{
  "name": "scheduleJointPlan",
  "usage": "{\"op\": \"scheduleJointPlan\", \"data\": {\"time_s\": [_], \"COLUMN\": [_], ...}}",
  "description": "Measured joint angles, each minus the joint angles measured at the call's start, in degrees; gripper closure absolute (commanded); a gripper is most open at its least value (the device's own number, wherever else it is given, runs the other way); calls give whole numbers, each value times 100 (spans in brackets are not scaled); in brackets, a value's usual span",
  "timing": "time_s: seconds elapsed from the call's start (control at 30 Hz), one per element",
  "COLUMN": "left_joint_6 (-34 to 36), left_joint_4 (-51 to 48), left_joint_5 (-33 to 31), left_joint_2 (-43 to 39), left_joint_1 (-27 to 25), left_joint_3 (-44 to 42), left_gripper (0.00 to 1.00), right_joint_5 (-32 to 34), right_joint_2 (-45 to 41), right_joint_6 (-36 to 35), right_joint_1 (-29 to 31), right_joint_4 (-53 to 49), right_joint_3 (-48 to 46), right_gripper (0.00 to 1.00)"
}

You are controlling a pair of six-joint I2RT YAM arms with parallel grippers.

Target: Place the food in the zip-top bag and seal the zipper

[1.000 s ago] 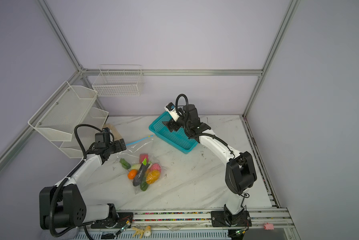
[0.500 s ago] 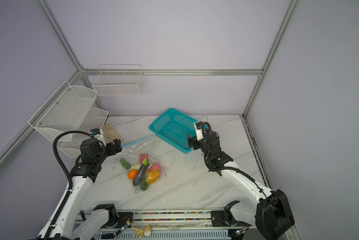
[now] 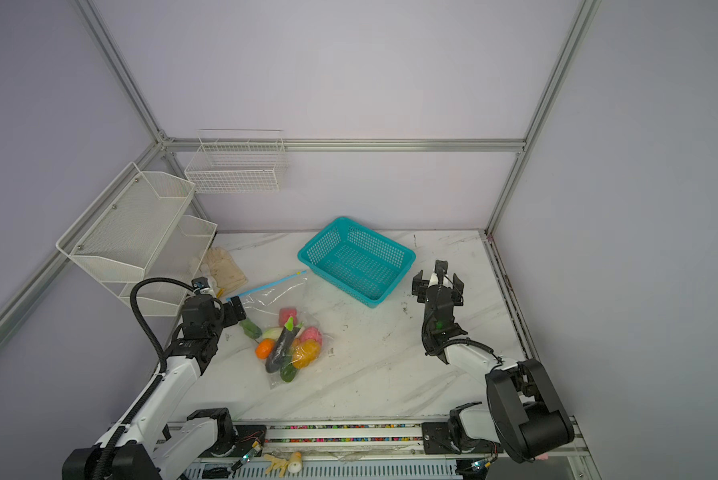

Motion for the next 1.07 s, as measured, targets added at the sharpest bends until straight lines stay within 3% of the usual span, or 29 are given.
{"op": "scheduleJointPlan", "data": {"time_s": [0.2, 0.43, 0.67, 1.07], "left_joint_6": [197, 372, 509, 614], "left_joint_4": [1008, 1974, 2778, 3644], "left_joint_5": [-42, 358, 693, 844], "left_joint_2": [87, 997, 1443, 1606], "left_joint_1": [13, 219, 243, 269], "left_joint_3": [-535, -675, -743, -859], "left_gripper": [9, 11, 14, 16], "right_joint_5": [157, 306, 297, -337], "right_joint_2": [857, 2328, 2393, 2608], "right_joint_6": [79, -166, -140, -155], "right_joint_1": [-195, -260, -352, -487], "right_joint_4": [1231, 2981, 3110, 1718], "right_joint_3": [-306, -326, -184, 1003], "right_gripper": [3, 3, 3, 3]}}
